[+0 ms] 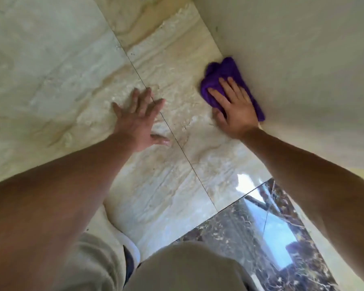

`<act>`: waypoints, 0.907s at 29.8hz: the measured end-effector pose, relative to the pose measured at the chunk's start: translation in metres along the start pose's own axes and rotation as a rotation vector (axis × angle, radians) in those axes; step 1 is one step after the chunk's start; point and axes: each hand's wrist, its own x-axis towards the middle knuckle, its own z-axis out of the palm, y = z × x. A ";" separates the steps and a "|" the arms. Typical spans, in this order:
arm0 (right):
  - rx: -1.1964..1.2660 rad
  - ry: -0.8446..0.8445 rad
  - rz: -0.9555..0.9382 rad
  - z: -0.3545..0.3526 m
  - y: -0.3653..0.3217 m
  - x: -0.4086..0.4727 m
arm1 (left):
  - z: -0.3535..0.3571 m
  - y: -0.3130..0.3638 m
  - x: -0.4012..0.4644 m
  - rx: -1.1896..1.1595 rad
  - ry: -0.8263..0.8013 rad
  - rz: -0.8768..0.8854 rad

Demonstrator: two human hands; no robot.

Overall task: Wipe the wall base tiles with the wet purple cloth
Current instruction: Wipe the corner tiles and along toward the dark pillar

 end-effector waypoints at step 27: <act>0.005 -0.188 0.155 0.001 -0.051 0.179 | -0.021 -0.046 0.032 -0.055 -0.026 -0.158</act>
